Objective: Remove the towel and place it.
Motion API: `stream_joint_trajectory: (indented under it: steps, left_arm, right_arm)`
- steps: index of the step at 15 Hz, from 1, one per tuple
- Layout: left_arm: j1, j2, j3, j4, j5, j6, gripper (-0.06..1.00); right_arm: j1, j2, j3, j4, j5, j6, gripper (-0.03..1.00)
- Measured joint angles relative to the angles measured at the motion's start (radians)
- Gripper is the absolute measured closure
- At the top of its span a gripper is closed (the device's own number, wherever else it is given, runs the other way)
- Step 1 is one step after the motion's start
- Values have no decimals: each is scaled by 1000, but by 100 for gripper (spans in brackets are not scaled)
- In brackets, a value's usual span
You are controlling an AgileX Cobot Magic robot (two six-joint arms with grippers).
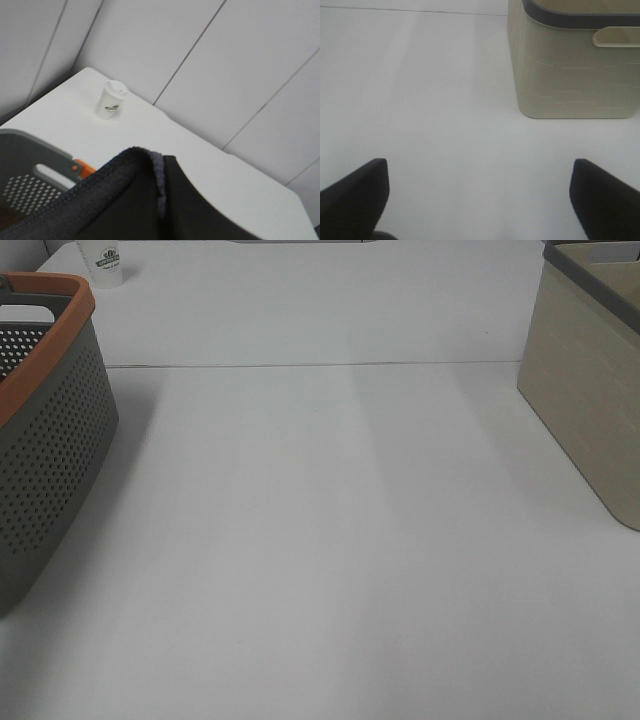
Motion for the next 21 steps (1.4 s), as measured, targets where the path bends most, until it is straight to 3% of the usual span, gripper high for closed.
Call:
stream_joint_trajectory:
  steps: [6,9,14,17,18,21]
  left_arm:
    - [0,-9,-184,1,-173,1,94]
    - [0,8,-311,-9,-329,-23,94]
    - [-32,136,-355,38,-578,-294,94]
    - [-145,247,-375,212,-618,-415,94]
    - [-214,298,-393,264,-621,-438,94]
    - [-323,392,-449,299,-622,-447,94]
  right_arm:
    - [0,0,0,0,0,0,4]
    - [0,0,0,0,0,0,4]
    - [0,0,0,0,0,0,4]
    - [0,0,0,0,0,0,4]
    - [0,0,0,0,0,0,4]
    - [0,0,0,0,0,0,4]
